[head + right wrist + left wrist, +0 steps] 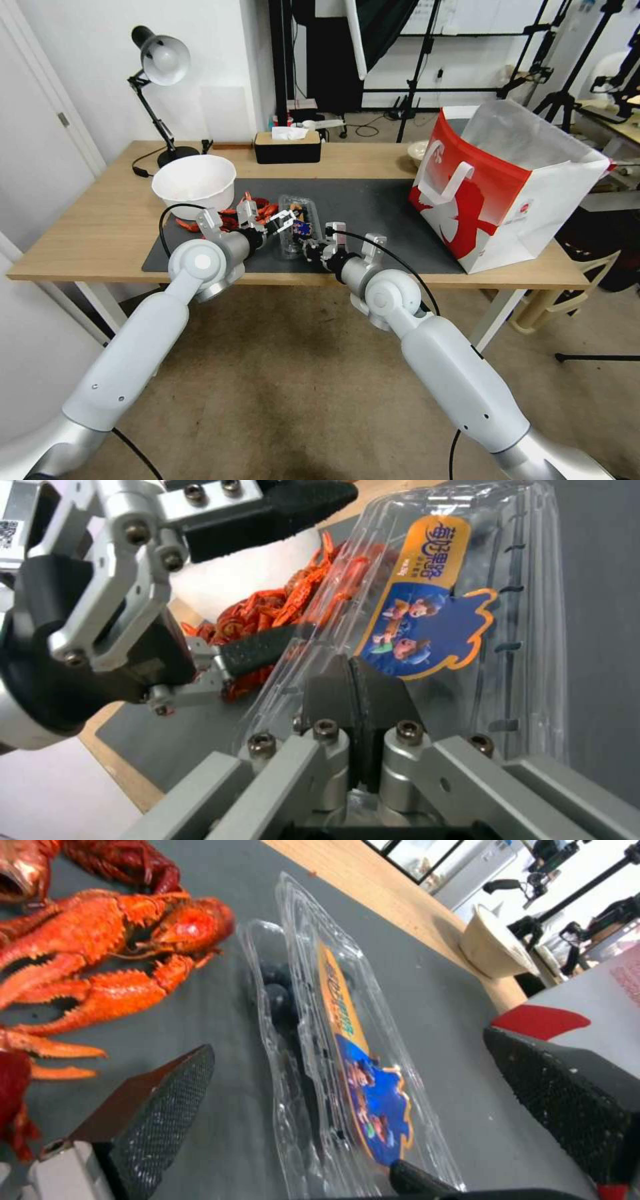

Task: Close the takeout container lid, then place the container into the takeout bag.

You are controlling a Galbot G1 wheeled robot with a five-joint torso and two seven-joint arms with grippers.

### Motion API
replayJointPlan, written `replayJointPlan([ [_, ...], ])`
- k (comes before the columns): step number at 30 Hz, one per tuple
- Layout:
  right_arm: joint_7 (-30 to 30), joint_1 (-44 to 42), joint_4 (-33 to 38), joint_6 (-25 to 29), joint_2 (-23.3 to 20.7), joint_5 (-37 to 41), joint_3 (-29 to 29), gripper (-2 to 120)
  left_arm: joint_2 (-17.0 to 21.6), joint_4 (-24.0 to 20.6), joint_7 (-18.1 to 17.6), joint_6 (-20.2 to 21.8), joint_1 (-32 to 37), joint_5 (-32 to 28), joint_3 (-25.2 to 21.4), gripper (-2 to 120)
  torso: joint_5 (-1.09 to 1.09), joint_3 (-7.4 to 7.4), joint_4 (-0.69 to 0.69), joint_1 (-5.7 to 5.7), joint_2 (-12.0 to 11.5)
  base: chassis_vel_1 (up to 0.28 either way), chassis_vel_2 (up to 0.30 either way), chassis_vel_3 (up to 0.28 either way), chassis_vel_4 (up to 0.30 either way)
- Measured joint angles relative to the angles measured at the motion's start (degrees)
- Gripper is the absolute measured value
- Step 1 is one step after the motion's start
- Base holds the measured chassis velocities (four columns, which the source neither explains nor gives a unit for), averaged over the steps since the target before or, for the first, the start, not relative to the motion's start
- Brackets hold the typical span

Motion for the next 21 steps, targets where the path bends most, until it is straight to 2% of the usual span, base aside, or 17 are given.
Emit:
replayJointPlan([
  [12,-0.18,-0.19,0.21,0.00,-0.66,-0.01,0.09,0,-0.68,0.76,-0.51,1.03,-0.52,-0.21,1.06,100,0.00,0.00,-0.01,0.00,0.00,0.000,0.000,0.000,0.000],
  [21,-0.39,-0.23,0.31,0.00,-0.65,0.02,0.12,0,-0.89,1.68,-1.38,4.38,-1.90,-1.23,1.86,100,0.00,0.00,-0.01,0.00,0.00,0.000,0.000,0.000,0.000],
])
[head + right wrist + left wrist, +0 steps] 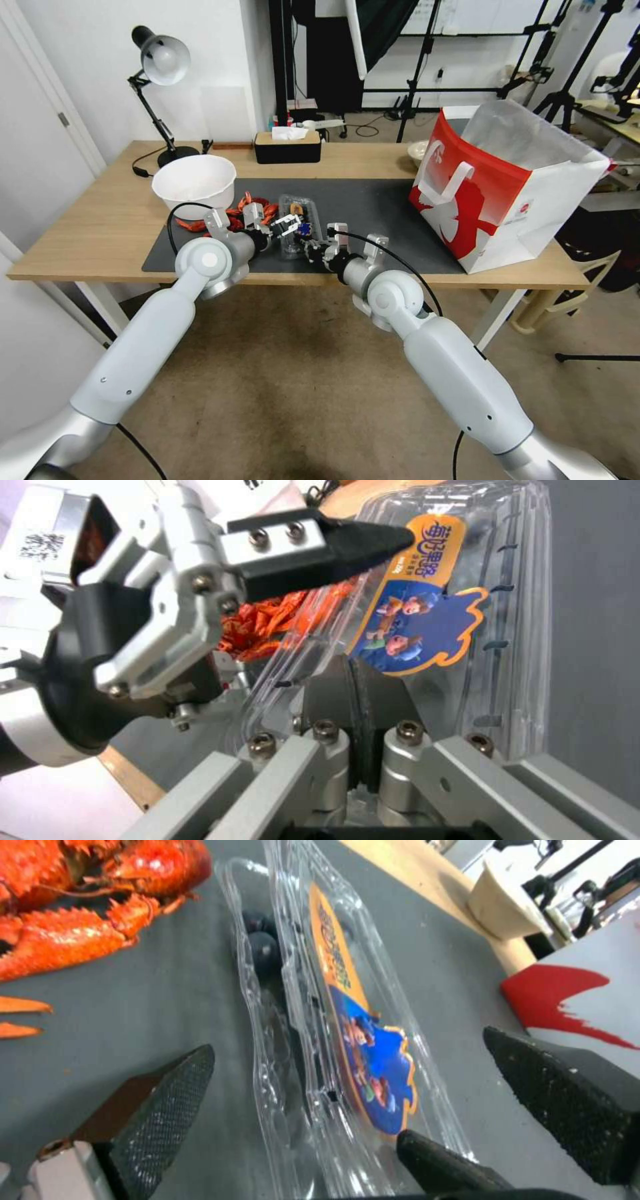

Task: Close the takeout container lid, then place the container into the takeout bag.

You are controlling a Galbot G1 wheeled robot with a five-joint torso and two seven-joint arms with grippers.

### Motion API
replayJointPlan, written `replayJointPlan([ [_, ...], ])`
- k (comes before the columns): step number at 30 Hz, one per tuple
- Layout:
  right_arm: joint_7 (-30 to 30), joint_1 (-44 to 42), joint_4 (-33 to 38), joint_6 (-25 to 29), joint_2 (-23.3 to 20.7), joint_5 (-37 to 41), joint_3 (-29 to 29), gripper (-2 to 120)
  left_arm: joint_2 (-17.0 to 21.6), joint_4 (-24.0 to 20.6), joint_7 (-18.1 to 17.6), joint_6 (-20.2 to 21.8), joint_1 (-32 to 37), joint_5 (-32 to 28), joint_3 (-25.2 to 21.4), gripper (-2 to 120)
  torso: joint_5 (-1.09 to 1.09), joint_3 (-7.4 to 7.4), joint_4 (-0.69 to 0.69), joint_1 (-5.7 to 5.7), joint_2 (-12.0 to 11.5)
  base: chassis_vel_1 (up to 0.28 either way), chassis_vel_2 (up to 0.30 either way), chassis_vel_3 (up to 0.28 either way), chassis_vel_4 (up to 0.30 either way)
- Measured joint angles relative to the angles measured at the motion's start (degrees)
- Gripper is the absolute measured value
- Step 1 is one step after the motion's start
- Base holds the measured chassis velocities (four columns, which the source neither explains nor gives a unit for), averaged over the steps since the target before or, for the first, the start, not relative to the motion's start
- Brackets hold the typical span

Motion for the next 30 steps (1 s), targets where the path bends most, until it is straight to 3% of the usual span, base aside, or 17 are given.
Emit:
replayJointPlan([
  [7,-0.20,-0.09,0.05,0.03,-0.05,0.01,0.00,0,-0.53,0.94,-1.66,0.85,-0.78,-1.40,0.18,85,0.00,0.00,0.00,0.00,0.00,0.000,0.000,0.000,0.000],
  [30,-0.80,-1.57,1.28,0.59,-0.66,0.00,1.15,0,-0.59,1.75,-2.60,-0.90,-0.94,-4.65,-0.03,0,0.00,0.00,0.00,0.00,0.02,0.000,0.000,0.000,0.000],
])
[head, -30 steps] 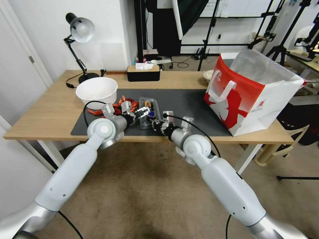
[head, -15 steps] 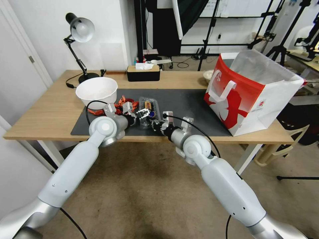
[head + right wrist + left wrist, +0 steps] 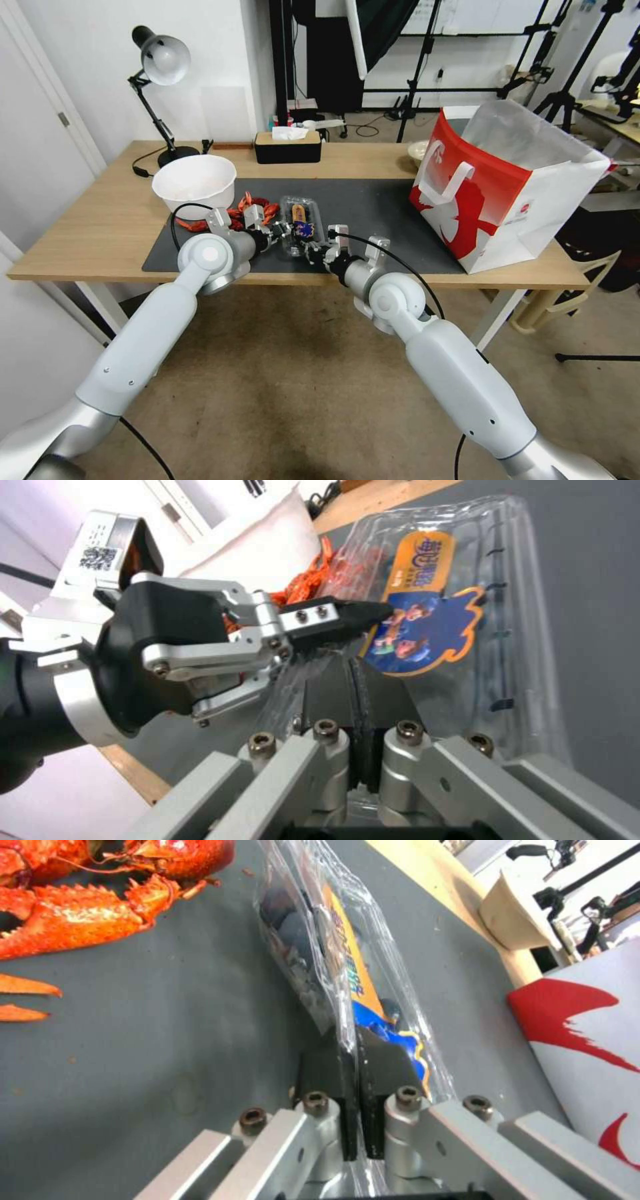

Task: Close the takeout container lid, then place the container into the takeout bag.

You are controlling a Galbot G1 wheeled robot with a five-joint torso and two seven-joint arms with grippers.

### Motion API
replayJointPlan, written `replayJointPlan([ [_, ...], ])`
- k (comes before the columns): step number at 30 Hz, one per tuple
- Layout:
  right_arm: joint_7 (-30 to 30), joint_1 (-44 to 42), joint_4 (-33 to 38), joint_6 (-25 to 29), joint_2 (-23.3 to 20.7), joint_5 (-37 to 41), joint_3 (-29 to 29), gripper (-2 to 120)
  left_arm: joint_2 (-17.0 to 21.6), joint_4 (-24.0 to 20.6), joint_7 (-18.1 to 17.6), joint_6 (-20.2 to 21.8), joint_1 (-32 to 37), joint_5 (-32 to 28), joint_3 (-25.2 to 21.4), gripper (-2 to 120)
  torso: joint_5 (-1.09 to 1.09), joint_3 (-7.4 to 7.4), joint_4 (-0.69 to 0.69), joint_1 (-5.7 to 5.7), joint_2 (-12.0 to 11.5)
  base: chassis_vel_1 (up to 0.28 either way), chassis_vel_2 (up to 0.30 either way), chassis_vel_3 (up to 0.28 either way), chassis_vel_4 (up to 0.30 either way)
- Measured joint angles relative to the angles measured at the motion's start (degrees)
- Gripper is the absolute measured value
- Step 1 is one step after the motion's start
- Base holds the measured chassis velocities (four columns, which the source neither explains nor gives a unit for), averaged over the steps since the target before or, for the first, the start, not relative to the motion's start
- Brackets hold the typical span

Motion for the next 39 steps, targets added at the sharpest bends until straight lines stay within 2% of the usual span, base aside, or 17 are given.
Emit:
replayJointPlan([
  [10,-1.13,-1.92,1.65,2.32,-0.75,-0.51,1.59,0,-0.28,-0.31,0.09,-1.10,0.49,-0.46,-0.42,0,0.01,0.00,0.01,0.00,0.00,0.000,0.000,0.000,0.000],
  [16,-1.91,-6.73,6.20,9.42,-3.58,-11.42,4.28,0,-0.40,-0.97,0.22,-1.63,0.49,-0.86,-0.70,0,0.00,0.00,0.00,0.00,0.00,0.000,0.000,0.000,0.000],
  [17,-2.01,-8.34,7.14,11.25,-4.27,-13.93,4.88,3,-0.41,-1.24,0.29,-1.78,0.57,-0.93,-0.77,0,0.01,0.00,0.00,0.00,0.00,0.000,0.000,0.000,0.000],
  [18,-2.01,-8.34,7.14,11.25,-4.27,-13.93,4.88,3,-0.41,-1.24,0.29,-1.78,0.57,-0.93,-0.77,0,0.01,0.00,0.00,0.00,0.00,0.000,0.000,0.000,0.000],
  [21,-2.58,-13.48,10.43,16.20,-5.81,-20.28,6.74,19,-0.42,-1.96,0.90,-2.69,1.04,-0.96,-0.88,0,0.01,0.00,0.00,0.00,0.00,0.000,0.000,0.000,0.000],
  [25,-2.60,-16.10,12.23,18.79,-6.19,-23.42,7.68,28,-0.36,-2.52,1.35,-3.22,1.30,-0.94,-1.05,0,0.00,0.00,0.00,0.00,0.00,0.000,0.000,0.000,0.000],
  [27,-2.32,-18.35,13.70,21.26,-6.17,-26.72,7.98,39,0.32,-4.01,1.74,-3.83,2.57,-0.91,-2.56,0,0.00,0.00,-0.04,0.00,0.00,0.000,0.000,0.000,0.000],
  [29,-1.56,-20.72,14.75,23.65,-5.86,-30.68,8.07,45,1.37,-5.31,2.31,-5.12,3.59,-0.59,-3.83,0,0.01,0.00,0.05,0.00,0.00,0.000,0.000,0.000,0.000],
  [30,-1.56,-20.72,14.75,23.65,-5.86,-30.68,8.07,45,1.37,-5.31,2.31,-5.12,3.59,-0.59,-3.83,0,0.01,0.00,0.05,0.00,0.00,0.000,0.000,0.000,0.000],
  [33,-0.22,-26.52,15.68,27.58,-4.87,-36.17,9.17,63,2.13,-6.33,3.96,-6.71,3.71,-0.09,-4.04,0,-0.01,-0.01,0.01,0.00,0.00,0.000,0.000,0.000,0.000],
  [34,-0.22,-26.52,15.68,27.58,-4.87,-36.17,9.17,63,2.13,-6.33,3.96,-6.71,3.71,-0.09,-4.04,0,-0.01,-0.01,0.01,0.00,0.00,0.000,0.000,0.000,0.000],
  [37,0.97,-31.28,15.54,30.55,-3.54,-39.47,9.78,76,2.66,-7.15,6.46,-8.78,3.50,1.16,-3.86,0,0.00,-0.01,-0.01,0.00,0.00,0.000,0.000,0.000,0.000],
  [39,1.25,-32.17,15.54,31.03,-3.29,-39.97,9.88,79,2.71,-7.22,7.00,-9.14,3.34,1.46,-3.74,0,0.01,0.00,0.00,-0.01,0.00,0.000,0.000,0.000,0.000],
])
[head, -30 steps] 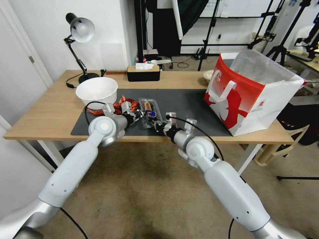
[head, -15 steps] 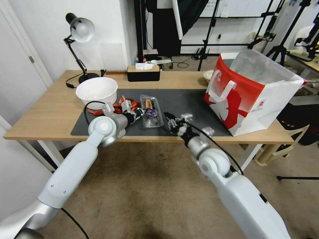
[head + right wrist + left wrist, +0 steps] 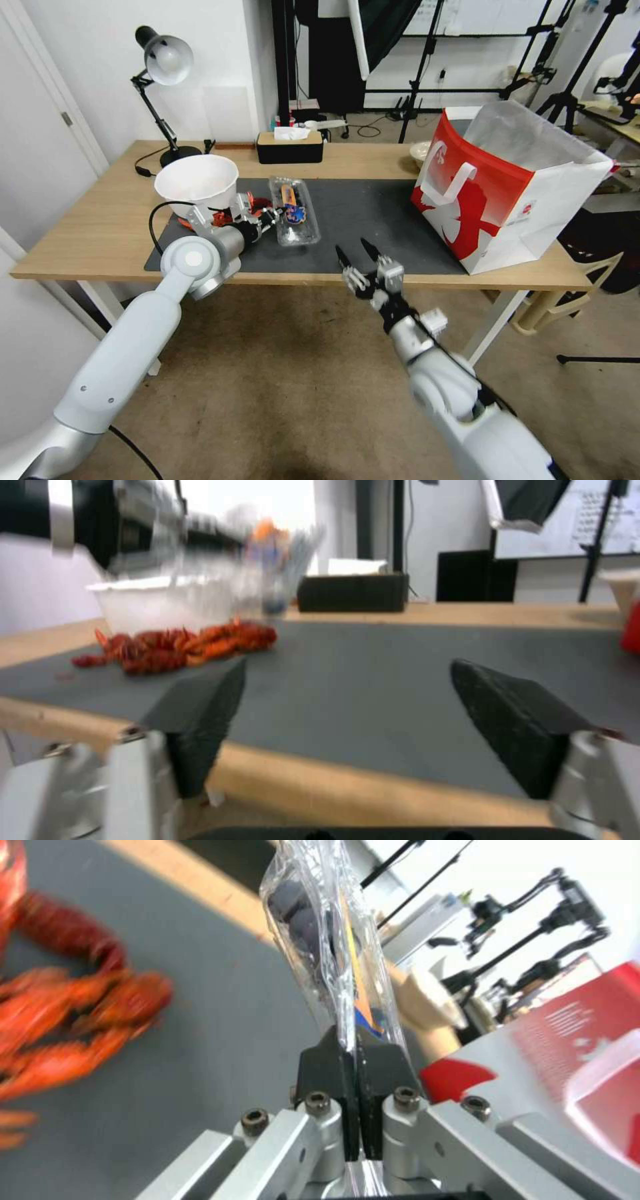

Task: Close the takeout container lid, then place the container into the takeout bag.

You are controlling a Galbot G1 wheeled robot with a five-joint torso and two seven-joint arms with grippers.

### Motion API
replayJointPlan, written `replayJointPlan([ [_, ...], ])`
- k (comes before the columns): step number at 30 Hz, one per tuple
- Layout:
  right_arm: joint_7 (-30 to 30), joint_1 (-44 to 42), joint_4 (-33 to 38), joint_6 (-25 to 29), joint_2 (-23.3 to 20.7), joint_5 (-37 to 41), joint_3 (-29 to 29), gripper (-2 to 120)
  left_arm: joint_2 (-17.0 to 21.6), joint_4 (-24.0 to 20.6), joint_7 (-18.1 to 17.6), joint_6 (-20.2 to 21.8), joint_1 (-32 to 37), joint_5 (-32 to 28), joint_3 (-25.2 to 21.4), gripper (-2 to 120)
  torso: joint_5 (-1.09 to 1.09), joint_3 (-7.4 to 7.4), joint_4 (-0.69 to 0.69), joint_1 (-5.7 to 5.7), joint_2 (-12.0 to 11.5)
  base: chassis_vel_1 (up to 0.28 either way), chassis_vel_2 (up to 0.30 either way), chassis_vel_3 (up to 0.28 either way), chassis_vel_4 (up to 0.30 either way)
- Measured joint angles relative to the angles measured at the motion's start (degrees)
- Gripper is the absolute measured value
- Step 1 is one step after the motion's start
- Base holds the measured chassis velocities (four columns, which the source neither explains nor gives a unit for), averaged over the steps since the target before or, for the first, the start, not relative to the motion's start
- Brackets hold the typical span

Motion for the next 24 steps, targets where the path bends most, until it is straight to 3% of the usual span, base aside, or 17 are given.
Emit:
replayJointPlan([
  [2,0.78,-2.67,0.08,1.25,0.73,-1.31,0.45,91,0.17,-0.10,2.31,-1.48,-1.12,1.27,0.87,0,-0.02,0.00,0.01,0.01,-0.01,0.000,0.000,0.000,0.000],
  [4,1.22,-3.70,0.12,1.78,0.99,-2.04,0.54,94,0.27,-0.11,3.56,-2.38,-1.91,2.13,1.49,0,-0.01,0.01,0.01,0.00,-0.01,0.000,0.000,0.000,0.000],
  [6,2.35,-5.86,0.31,2.93,1.65,-3.99,0.79,100,0.44,0.25,7.41,-5.14,-4.59,4.54,4.03,0,0.00,0.00,0.01,0.00,-0.01,0.000,0.000,0.000,0.000],
  [12,4.49,-8.56,1.02,3.86,2.99,-7.41,1.35,100,-0.64,2.62,12.72,-9.82,-10.68,7.71,8.98,0,0.00,0.01,0.02,0.00,-0.01,0.000,0.000,0.000,0.000],
  [14,6.09,-10.23,1.27,4.48,4.00,-10.36,1.61,100,-2.92,5.44,14.96,-12.37,-16.07,8.87,12.09,0,0.00,0.01,0.01,0.00,-0.01,0.000,0.000,0.000,0.000],
  [24,6.96,-13.22,0.56,5.89,6.00,-13.22,1.98,100,-11.49,14.17,15.99,-15.84,-30.93,16.13,20.41,0,0.01,0.00,0.02,0.00,-0.01,0.000,0.000,0.000,0.000],
])
